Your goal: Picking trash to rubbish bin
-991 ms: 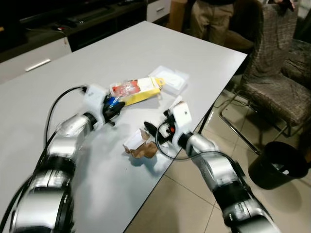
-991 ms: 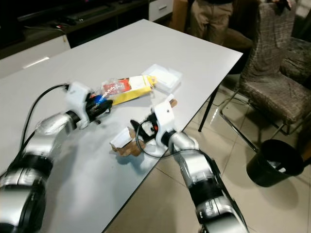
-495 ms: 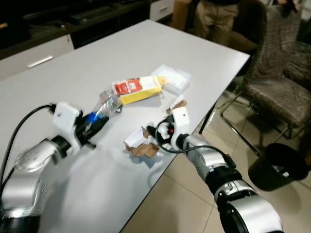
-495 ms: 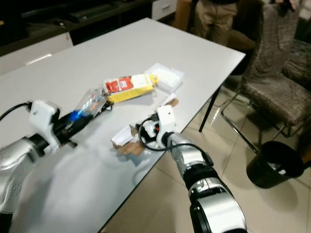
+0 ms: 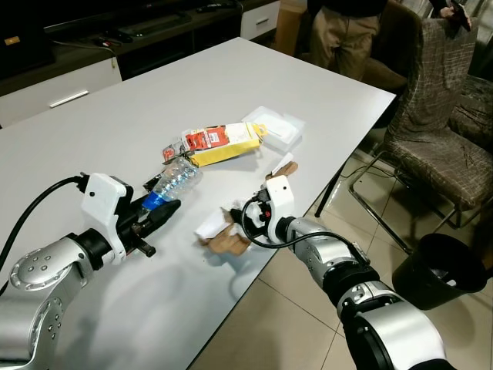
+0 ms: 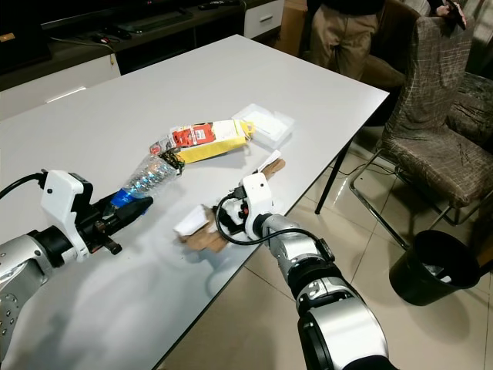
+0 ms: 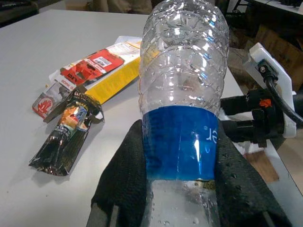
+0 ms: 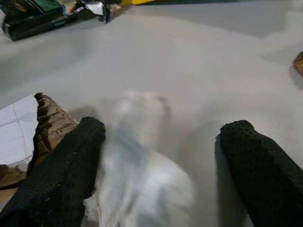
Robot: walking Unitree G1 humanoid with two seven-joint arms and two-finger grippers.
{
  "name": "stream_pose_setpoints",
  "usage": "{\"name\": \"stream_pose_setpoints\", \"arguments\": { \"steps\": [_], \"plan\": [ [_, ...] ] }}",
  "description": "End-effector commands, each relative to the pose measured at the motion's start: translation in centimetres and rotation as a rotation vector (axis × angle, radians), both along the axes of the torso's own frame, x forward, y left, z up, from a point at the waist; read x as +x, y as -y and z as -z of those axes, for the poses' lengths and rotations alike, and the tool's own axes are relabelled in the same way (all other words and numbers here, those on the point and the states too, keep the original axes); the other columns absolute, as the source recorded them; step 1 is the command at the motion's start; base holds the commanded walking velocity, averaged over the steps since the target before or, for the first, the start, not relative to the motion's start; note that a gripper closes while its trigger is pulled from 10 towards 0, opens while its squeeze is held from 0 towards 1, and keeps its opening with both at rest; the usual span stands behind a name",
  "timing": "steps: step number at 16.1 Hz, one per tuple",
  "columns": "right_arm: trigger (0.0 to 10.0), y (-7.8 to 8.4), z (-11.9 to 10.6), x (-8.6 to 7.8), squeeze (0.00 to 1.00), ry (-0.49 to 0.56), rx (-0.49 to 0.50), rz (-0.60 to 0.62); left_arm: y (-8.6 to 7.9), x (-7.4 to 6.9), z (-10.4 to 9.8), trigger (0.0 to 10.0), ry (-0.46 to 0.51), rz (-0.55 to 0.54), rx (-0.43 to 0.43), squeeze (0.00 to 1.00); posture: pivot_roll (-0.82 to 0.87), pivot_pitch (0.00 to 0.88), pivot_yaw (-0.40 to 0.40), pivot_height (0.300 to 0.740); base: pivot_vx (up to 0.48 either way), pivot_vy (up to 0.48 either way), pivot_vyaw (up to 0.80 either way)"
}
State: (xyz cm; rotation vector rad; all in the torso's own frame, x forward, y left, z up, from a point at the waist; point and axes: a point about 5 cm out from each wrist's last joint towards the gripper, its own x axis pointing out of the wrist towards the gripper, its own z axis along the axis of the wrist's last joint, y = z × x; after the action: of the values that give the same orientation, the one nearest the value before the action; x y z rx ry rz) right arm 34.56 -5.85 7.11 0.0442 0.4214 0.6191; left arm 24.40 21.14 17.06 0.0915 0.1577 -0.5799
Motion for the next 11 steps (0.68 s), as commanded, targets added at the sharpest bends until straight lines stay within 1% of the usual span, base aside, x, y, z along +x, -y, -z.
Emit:
{"name": "stream_pose_setpoints", "arguments": {
  "steps": [1, 4, 6, 8, 10, 11],
  "plan": [
    [0.0, 1.1, 0.9, -0.1, 0.0, -0.042, -0.063, 0.031, 0.3, -0.2, -0.2, 0.0, -0.006, 0.018, 0.003, 0.0, 0.02, 0.0, -0.066, 0.74, 0.0, 0.0, 0.0],
    [0.0, 1.9, 1.1, 0.0, 0.0, -0.05, -0.084, 0.066, 0.5, 0.0, -0.3, 0.0, -0.013, 0.008, 0.005, 0.0, 0.01, 0.0, -0.063, 0.74, 0.0, 0.0, 0.0],
    [0.0, 2.2, 0.9, 0.3, 0.0, -0.045, -0.073, 0.095, 0.5, 0.2, -0.2, 0.0, -0.011, 0.001, 0.011, 0.0, 0.01, 0.0, -0.063, 0.74, 0.0, 0.0, 0.0],
    [0.0, 2.2, 0.0, 0.8, 0.0, -0.02, -0.029, 0.117, 0.5, 0.5, -0.3, 0.0, 0.001, -0.026, 0.015, 0.0, 0.0, 0.0, -0.063, 0.74, 0.0, 0.0, 0.0],
    [0.0, 2.5, -1.0, 1.5, 0.0, -0.008, 0.055, 0.176, 0.4, 0.9, -0.2, 0.0, 0.014, -0.065, 0.023, 0.0, 0.0, 0.0, -0.066, 0.74, 0.0, 0.0, 0.0],
    [0.0, 2.6, -1.3, 1.7, 0.0, -0.002, 0.08, 0.202, 0.2, 1.1, -0.3, 0.0, 0.022, -0.082, 0.029, 0.0, 0.0, 0.0, -0.067, 0.74, 0.0, 0.0, 0.0]
  ]
}}
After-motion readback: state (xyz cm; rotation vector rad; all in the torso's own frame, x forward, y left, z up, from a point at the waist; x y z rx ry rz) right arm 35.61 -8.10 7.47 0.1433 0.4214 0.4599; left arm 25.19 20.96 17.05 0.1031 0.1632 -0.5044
